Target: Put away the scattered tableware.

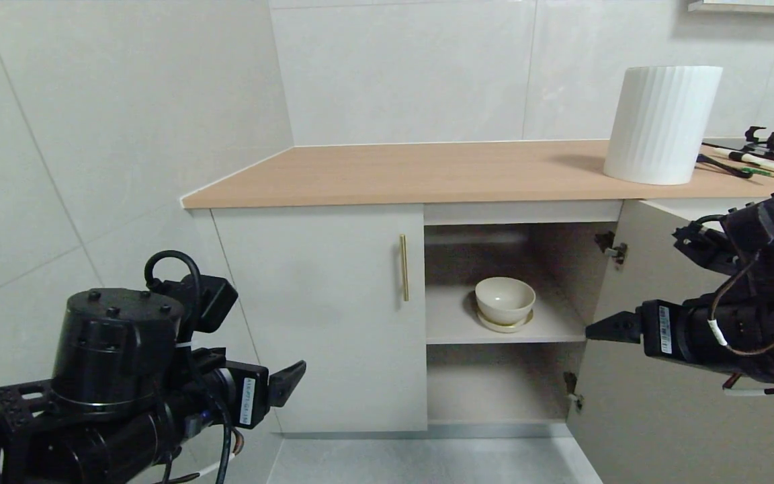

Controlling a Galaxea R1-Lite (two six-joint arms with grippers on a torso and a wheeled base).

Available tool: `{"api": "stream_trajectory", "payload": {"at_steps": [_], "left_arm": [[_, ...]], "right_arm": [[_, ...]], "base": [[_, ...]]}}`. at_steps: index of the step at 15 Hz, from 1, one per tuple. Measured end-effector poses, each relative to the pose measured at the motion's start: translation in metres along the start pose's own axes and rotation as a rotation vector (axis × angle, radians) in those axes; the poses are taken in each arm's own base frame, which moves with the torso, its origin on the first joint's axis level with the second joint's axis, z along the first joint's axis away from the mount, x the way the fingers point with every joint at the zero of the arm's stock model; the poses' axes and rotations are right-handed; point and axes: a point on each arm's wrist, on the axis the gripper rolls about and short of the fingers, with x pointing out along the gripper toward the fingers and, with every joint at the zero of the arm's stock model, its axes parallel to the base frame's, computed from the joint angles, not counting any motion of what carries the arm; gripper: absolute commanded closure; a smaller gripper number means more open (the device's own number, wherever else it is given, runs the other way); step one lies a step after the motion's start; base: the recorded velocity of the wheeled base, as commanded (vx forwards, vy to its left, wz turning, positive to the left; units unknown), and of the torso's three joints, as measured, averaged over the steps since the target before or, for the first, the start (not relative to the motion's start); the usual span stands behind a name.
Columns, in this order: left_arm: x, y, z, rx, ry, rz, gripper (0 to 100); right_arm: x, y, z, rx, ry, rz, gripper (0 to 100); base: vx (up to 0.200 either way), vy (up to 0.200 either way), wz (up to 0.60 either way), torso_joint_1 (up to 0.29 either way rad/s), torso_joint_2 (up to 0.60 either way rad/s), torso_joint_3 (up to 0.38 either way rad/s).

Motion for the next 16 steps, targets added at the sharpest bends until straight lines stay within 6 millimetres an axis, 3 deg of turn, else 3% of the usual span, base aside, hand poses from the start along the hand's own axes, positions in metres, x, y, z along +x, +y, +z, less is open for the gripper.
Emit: {"api": "stream_trajectory", "payload": {"at_steps": [4,9,13,16], "left_arm": [[0.0,0.0,-0.002,0.003,0.005,0.0,0],[0.0,0.0,-0.001,0.003,0.002,-0.001,0],[0.004,-0.001,0.0,0.004,0.002,0.026,0],[0.006,-0.001,0.0,0.007,0.003,0.048,0]], "right_arm": [[-0.002,0.001,-0.001,-0.004,-0.005,0.006,0],[-0.009,0.001,0.0,-0.002,-0.029,0.005,0],[-0.035,-0.005,-0.005,-0.04,-0.047,0.013,0],[-0.042,-0.012,-0.014,-0.05,-0.041,0.01,0]], "base": [[-0.2,0.0,0.0,0.001,0.0,0.004],[0.0,0.0,0.0,0.0,0.0,0.0],[0.0,0.0,0.0,0.0,0.0,0.0],[0.0,0.0,0.0,0.0,0.0,0.0]]}}
